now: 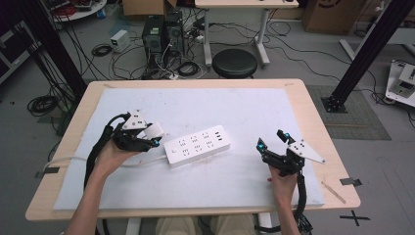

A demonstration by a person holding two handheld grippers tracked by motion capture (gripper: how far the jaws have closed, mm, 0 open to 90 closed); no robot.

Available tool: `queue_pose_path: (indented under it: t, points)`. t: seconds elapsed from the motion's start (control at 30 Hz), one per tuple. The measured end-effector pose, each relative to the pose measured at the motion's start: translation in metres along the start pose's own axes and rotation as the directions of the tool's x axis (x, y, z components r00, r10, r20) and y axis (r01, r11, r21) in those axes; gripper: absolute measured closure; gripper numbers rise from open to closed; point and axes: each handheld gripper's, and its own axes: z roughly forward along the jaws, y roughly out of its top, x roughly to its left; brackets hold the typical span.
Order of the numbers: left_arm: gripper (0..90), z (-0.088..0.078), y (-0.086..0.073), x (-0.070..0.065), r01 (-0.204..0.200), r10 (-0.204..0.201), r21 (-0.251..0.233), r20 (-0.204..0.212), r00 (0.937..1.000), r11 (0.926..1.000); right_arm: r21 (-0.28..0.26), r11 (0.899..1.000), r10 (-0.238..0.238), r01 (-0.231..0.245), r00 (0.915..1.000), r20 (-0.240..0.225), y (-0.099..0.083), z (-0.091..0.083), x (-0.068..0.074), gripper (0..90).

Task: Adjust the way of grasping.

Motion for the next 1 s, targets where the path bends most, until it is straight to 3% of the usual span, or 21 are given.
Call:
queue_pose_path:
  t: [0.17,0.2,0.4,0.5,0.53,0.6,0.63,0.67,0.7,0.77,0.8,0.83,0.9,0.93,0.97,1.0]
  points:
    - [42.4,0.002,0.002,-0.011,-0.033,0.033,-0.011,-0.015,0.9993,0.9994,0.017,0.999,-0.033,0.033,0.9993,0.015,0.0,0.003,0.003,18.6]
    - [42.4,0.004,0.004,-0.017,-0.048,0.048,-0.024,-0.027,0.9985,0.9986,0.034,0.998,-0.059,0.059,0.9982,0.012,0.0,0.005,0.005,18.7]
    - [42.4,0.004,0.009,-0.037,-0.108,0.104,-0.054,-0.073,0.9919,0.9927,0.051,0.997,-0.064,0.063,0.9979,0.01,0.0,0.007,0.006,18.7]
    - [42.4,0.004,0.011,-0.043,-0.129,0.122,-0.067,-0.094,0.988,0.9894,0.061,0.998,-0.033,0.034,0.9992,-0.025,0.001,0.008,0.005,18.7]
    - [42.4,0.003,0.012,-0.048,-0.149,0.139,-0.082,-0.122,0.9829,0.9854,0.099,0.995,-0.008,0.016,0.9969,-0.079,0.002,0.011,0.005,18.7]
    - [42.4,0.003,0.012,-0.049,-0.158,0.146,-0.085,-0.134,0.9802,0.9838,0.106,0.994,-0.008,0.019,0.9949,-0.1,0.003,0.011,0.005,18.7]
    - [42.4,0.003,0.012,-0.052,-0.172,0.154,-0.098,-0.164,0.9743,0.9803,0.118,0.993,0.011,0.007,0.9884,-0.152,0.006,0.013,0.006,19.0]
    - [42.4,0.003,0.012,-0.052,-0.172,0.154,-0.098,-0.164,0.9743,0.9803,0.118,0.993,0.011,0.007,0.9884,-0.152,0.006,0.013,0.006,19.0]
    - [42.4,0.004,0.011,-0.054,-0.181,0.161,-0.105,-0.179,0.9706,0.9778,0.144,0.99,0.047,-0.016,0.9764,-0.211,0.009,0.015,0.006,21.1]
    - [42.4,0.005,0.01,-0.056,-0.194,0.169,-0.112,-0.201,0.9649,0.9745,0.151,0.988,0.061,-0.027,0.9726,-0.225,0.011,0.015,0.007,21.1]
    - [42.4,0.006,0.009,-0.058,-0.201,0.174,-0.114,-0.208,0.9625,0.973,0.146,0.989,0.066,-0.03,0.9668,-0.247,0.013,0.017,0.007,21.1]
    - [42.4,0.007,0.008,-0.06,-0.207,0.178,-0.119,-0.218,0.9597,0.9711,0.152,0.986,0.105,-0.063,0.9521,-0.287,0.019,0.018,0.008,21.1]
    - [42.4,0.008,0.007,-0.063,-0.223,0.192,-0.118,-0.228,0.9544,0.9677,0.146,0.986,0.119,-0.076,0.9422,-0.313,0.024,0.019,0.009,21.1]
    - [42.5,0.009,0.007,-0.066,-0.236,0.203,-0.119,-0.238,0.95,0.9645,0.148,0.986,0.127,-0.081,0.933,-0.337,0.028,0.021,0.01,21.1]
    - [42.5,0.01,0.006,-0.068,-0.247,0.213,-0.121,-0.241,0.9468,0.9614,0.148,0.986,0.127,-0.081,0.933,-0.337,0.028,0.021,0.01,21.1]
    - [42.4,0.01,0.006,-0.07,-0.262,0.226,-0.122,-0.251,0.9412,0.9573,0.143,0.987,0.123,-0.076,0.9272,-0.354,0.031,0.022,0.01,21.1]
